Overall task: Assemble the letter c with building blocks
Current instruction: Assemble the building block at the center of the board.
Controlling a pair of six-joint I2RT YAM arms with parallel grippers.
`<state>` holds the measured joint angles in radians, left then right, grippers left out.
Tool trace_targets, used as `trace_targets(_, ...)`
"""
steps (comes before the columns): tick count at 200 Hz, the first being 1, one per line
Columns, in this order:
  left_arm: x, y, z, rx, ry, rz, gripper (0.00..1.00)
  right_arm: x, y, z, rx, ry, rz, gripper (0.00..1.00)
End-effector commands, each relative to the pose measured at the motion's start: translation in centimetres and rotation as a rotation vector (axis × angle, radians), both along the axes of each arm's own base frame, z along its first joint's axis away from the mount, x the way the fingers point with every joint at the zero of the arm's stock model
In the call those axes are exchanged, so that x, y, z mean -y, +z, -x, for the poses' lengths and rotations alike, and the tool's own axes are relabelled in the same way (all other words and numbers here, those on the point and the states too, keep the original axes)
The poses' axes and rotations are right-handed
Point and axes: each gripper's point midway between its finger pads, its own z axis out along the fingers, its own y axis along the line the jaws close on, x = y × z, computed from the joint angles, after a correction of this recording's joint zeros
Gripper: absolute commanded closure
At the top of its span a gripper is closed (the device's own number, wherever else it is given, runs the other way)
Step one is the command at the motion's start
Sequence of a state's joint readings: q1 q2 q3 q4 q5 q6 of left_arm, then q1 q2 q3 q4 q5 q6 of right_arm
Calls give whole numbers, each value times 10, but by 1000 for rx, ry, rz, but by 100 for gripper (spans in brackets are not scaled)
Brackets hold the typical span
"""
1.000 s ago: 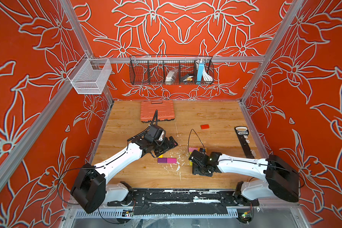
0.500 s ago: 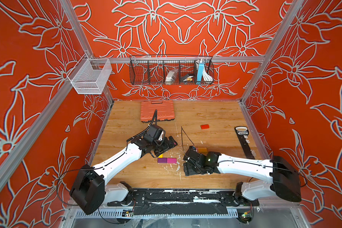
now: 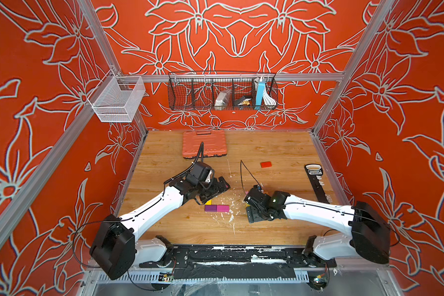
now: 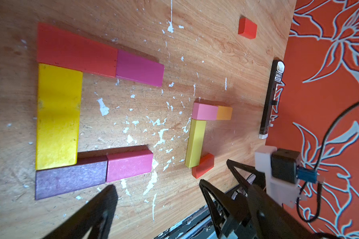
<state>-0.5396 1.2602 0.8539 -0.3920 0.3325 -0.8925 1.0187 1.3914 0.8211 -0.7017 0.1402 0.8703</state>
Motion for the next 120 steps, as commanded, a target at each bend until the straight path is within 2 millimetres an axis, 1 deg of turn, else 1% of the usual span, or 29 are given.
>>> trace_targets(1,-3,-7,4,-17,2,-29,2,1,-10,2,-28,31,23,7)
trace_targets(40,-2,-7,3,-18,2,-27,1,2,-23,5,-61,35,40,8)
trace_targets(120,-1,-6,2,-18,4,-20,1,4,-34,3,-86,28,60,18)
